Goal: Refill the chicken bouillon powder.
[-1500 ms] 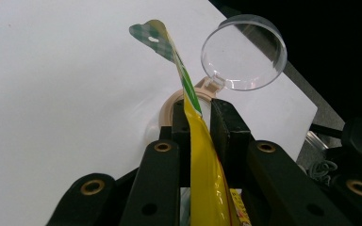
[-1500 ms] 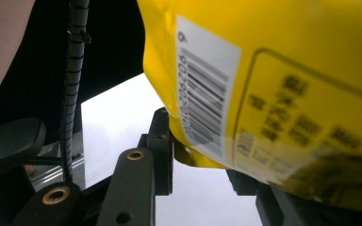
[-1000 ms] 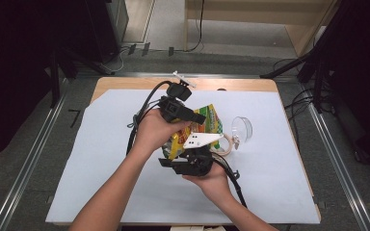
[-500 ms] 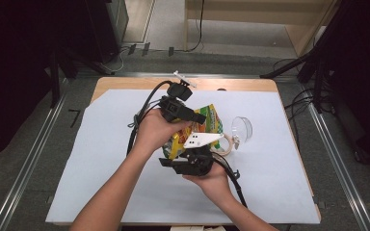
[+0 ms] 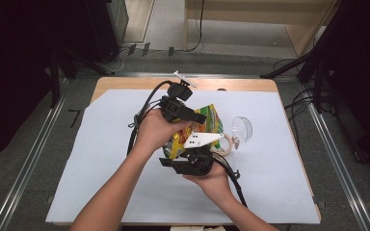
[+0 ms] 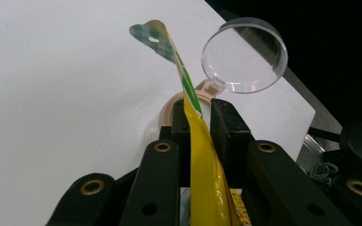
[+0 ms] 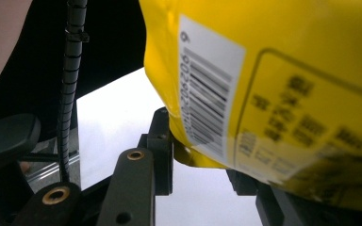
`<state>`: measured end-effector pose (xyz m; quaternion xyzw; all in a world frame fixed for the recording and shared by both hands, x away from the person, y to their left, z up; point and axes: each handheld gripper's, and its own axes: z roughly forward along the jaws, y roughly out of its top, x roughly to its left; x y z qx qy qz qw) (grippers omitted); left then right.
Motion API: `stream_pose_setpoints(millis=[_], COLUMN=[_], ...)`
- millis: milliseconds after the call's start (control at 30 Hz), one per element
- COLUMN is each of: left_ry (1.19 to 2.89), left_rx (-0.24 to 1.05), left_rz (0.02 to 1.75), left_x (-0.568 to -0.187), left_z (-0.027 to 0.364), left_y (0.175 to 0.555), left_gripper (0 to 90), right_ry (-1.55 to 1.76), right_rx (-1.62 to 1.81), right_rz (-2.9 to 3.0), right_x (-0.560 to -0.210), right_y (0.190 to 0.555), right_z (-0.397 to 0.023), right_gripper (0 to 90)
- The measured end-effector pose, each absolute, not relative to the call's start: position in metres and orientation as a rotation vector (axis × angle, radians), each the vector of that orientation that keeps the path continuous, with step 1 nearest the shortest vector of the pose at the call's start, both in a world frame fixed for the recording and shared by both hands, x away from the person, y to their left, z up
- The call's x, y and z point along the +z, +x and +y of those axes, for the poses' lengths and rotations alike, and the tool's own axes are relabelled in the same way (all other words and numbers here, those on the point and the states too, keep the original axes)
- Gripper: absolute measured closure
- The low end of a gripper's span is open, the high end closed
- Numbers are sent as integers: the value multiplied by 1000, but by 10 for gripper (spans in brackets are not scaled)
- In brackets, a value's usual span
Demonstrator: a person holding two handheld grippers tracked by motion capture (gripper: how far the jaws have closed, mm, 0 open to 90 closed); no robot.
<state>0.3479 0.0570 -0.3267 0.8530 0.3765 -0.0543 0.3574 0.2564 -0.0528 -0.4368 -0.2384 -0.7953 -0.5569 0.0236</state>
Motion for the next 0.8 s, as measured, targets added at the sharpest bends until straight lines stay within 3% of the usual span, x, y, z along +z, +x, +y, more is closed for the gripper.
stream_pose_setpoints(millis=[800], left_ry=[2201], left_rx=[-138], left_rz=[969], left_x=[-327], left_z=[57], left_y=[348], left_gripper=[805], right_ry=[-740], right_rx=[-1720], right_rz=[-2464], right_x=[-436], right_y=[256], right_z=[-53], right_gripper=[685])
